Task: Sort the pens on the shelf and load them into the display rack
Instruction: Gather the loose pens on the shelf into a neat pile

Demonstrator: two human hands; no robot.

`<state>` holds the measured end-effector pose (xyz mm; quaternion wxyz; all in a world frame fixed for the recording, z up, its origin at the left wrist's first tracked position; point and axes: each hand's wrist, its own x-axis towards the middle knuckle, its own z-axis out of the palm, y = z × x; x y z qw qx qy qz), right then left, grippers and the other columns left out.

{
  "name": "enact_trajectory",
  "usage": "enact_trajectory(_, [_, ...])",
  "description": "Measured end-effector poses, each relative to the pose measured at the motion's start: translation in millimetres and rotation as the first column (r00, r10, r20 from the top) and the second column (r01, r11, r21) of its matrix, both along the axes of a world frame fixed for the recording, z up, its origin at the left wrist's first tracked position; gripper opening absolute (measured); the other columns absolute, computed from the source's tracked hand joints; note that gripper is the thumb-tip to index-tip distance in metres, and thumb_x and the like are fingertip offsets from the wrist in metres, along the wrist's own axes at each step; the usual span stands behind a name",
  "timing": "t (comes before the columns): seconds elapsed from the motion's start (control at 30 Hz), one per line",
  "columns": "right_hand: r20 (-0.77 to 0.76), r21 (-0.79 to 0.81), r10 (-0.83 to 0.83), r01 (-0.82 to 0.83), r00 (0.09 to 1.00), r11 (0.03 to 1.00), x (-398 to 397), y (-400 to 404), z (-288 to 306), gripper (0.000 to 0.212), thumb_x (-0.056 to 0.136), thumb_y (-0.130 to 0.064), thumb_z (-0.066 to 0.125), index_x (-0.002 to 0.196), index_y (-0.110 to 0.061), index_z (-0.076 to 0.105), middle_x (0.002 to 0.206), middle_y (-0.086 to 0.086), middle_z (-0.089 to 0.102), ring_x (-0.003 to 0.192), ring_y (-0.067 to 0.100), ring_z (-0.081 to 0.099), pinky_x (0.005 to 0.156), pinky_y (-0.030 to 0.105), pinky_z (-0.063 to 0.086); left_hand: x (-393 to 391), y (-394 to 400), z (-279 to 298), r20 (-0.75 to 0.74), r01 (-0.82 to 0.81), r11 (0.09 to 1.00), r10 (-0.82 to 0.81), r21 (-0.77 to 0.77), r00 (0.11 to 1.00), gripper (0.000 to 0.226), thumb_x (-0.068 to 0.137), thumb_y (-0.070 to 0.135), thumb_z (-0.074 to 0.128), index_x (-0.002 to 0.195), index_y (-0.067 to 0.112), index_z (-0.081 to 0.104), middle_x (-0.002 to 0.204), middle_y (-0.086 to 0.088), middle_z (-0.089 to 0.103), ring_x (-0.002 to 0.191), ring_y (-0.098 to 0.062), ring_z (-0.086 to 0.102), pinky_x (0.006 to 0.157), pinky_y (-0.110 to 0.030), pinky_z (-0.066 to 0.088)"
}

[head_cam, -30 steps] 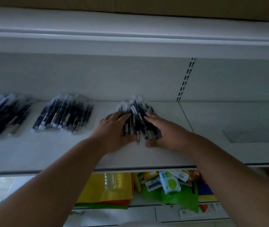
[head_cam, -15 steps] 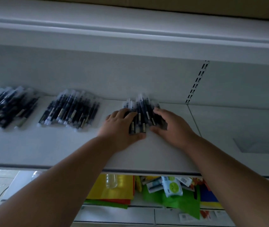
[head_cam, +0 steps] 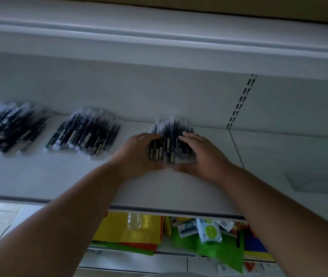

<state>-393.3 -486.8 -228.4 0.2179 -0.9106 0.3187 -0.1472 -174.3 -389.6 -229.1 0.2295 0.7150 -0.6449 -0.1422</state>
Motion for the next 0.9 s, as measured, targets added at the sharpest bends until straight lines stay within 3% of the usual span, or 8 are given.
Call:
enact_trajectory(0.07, [0.001, -0.047, -0.021, 0.021, 1.000, 0.999, 3.2, 0.8, -1.5, 0.096, 0.072, -0.063, 0.074, 0.151, -0.022, 0.036, 0.159, -0.006, 0.027, 0.145, 0.011, 0.024, 0.116, 0.027, 0.018, 4.1, -0.5, -0.3, -0.052, -0.002, 1.000, 0.003, 0.003, 0.999, 0.083, 0.066, 0.049, 0.084, 0.140, 0.028, 0.051, 0.137, 0.002, 0.056, 0.124, -0.016, 0.054, 0.104, -0.025, 0.039])
enact_trajectory(0.2, [0.011, -0.076, -0.054, 0.055, 0.998, 0.996, 6.1, 1.6, -5.6, 0.086, 0.080, -0.060, 0.069, 0.149, -0.020, 0.038, 0.158, 0.000, 0.031, 0.143, 0.017, 0.029, 0.118, 0.034, 0.024, -0.9, -1.4, -5.1, 0.008, -0.030, 0.999, 0.030, -0.023, 1.000, 0.081, 0.070, 0.062, 0.062, 0.143, 0.029, 0.048, 0.139, 0.001, 0.054, 0.126, -0.021, 0.052, 0.104, -0.038, 0.044])
enact_trajectory(0.27, [-0.007, -0.120, -0.045, 0.044, 0.999, 0.992, 4.9, 4.5, -8.7, 0.083, 0.084, -0.060, 0.064, 0.150, -0.019, 0.036, 0.158, 0.002, 0.031, 0.143, 0.020, 0.030, 0.118, 0.039, 0.027, -5.2, -0.9, -4.7, 0.054, -0.036, 0.999, 0.037, -0.022, 0.998, 0.085, 0.070, 0.068, 0.057, 0.145, 0.029, 0.045, 0.143, 0.000, 0.051, 0.129, -0.024, 0.049, 0.105, -0.037, 0.041])
enact_trajectory(0.37, [-0.048, -0.142, -0.031, 0.024, 0.998, 0.990, 4.0, 6.2, -10.4, 0.084, 0.084, -0.069, 0.052, 0.153, -0.024, 0.030, 0.159, 0.001, 0.027, 0.145, 0.020, 0.027, 0.119, 0.042, 0.025, -5.0, -0.8, -2.3, 0.087, -0.013, 1.000, 0.014, -0.010, 0.996, 0.101, 0.061, 0.082, 0.052, 0.147, 0.030, 0.041, 0.148, 0.001, 0.046, 0.134, -0.023, 0.044, 0.110, -0.037, 0.036])
enact_trajectory(0.47, [-0.064, -0.142, -0.031, 0.022, 0.997, 0.990, 6.0, 5.2, -7.9, 0.087, 0.082, -0.072, 0.047, 0.154, -0.027, 0.026, 0.160, 0.001, 0.025, 0.145, 0.020, 0.024, 0.119, 0.041, 0.022, -4.4, -1.7, -5.2, 0.133, -0.006, 1.000, 0.008, -0.012, 0.991, 0.094, 0.070, 0.077, 0.060, 0.149, 0.031, 0.038, 0.152, 0.002, 0.041, 0.138, -0.023, 0.039, 0.113, -0.037, 0.031])
enact_trajectory(0.67, [-0.038, -0.107, -0.036, 0.031, 0.999, 0.994, 6.3, 5.6, -6.9, 0.074, 0.089, -0.056, 0.059, 0.151, -0.025, 0.033, 0.157, 0.000, 0.032, 0.143, 0.019, 0.030, 0.117, 0.042, 0.027, -6.1, -0.1, -6.8, 0.183, 0.023, 1.000, -0.019, -0.017, 0.983, 0.099, 0.070, 0.083, 0.057, 0.150, 0.030, 0.034, 0.154, 0.004, 0.036, 0.140, -0.021, 0.035, 0.114, -0.036, 0.027])
enact_trajectory(0.8, [0.081, 0.057, -0.151, 0.146, 0.985, 0.988, 11.4, 6.5, 3.1, 0.057, 0.098, -0.043, 0.051, 0.148, -0.021, 0.038, 0.154, -0.001, 0.038, 0.141, 0.016, 0.033, 0.115, 0.034, 0.029, -10.0, 1.8, -4.6, 0.186, 0.001, 1.000, 0.002, -0.015, 0.983, 0.096, 0.072, 0.080, 0.057, 0.150, 0.030, 0.033, 0.155, 0.003, 0.034, 0.142, -0.023, 0.033, 0.114, -0.037, 0.027])
enact_trajectory(0.9, [0.039, 0.028, -0.184, 0.183, 0.982, 0.983, 22.2, 2.5, 2.6, 0.053, 0.102, -0.039, 0.045, 0.150, -0.018, 0.035, 0.159, 0.002, 0.029, 0.147, 0.017, 0.023, 0.118, 0.031, 0.019, -10.8, 1.7, -4.1, 0.206, 0.013, 1.000, -0.010, -0.012, 0.978, 0.094, 0.075, 0.078, 0.056, 0.151, 0.029, 0.032, 0.156, 0.002, 0.033, 0.142, -0.023, 0.032, 0.115, -0.038, 0.027])
